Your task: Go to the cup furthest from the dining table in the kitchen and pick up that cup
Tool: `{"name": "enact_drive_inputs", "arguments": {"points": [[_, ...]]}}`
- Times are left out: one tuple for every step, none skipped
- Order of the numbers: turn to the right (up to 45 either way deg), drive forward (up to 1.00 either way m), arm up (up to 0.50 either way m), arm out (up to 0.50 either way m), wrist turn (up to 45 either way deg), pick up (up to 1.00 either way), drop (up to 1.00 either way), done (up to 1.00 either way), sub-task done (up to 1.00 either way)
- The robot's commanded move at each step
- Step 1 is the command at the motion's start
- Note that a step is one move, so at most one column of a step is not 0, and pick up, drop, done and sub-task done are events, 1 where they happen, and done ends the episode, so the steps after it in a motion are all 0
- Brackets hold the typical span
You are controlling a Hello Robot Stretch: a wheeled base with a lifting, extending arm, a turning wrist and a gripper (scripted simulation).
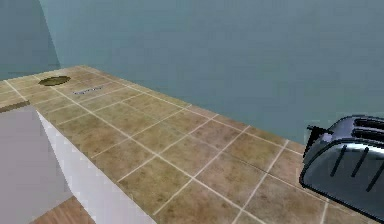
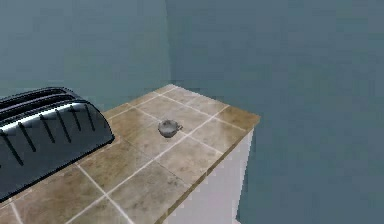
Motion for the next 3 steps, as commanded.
{"name": "enact_drive_inputs", "arguments": {"points": [[0.0, 0.0, 0.5, 0.0, 0.0, 0.0, 0.0, 0.0, 0.0], [0.0, 0.0, 0.38, 0.0, 0.0, 0.0, 0.0, 0.0, 0.0], [0.0, 0.0, 0.0, 0.34, 0.0, 0.0, 0.0, 0.0, 0.0]]}}
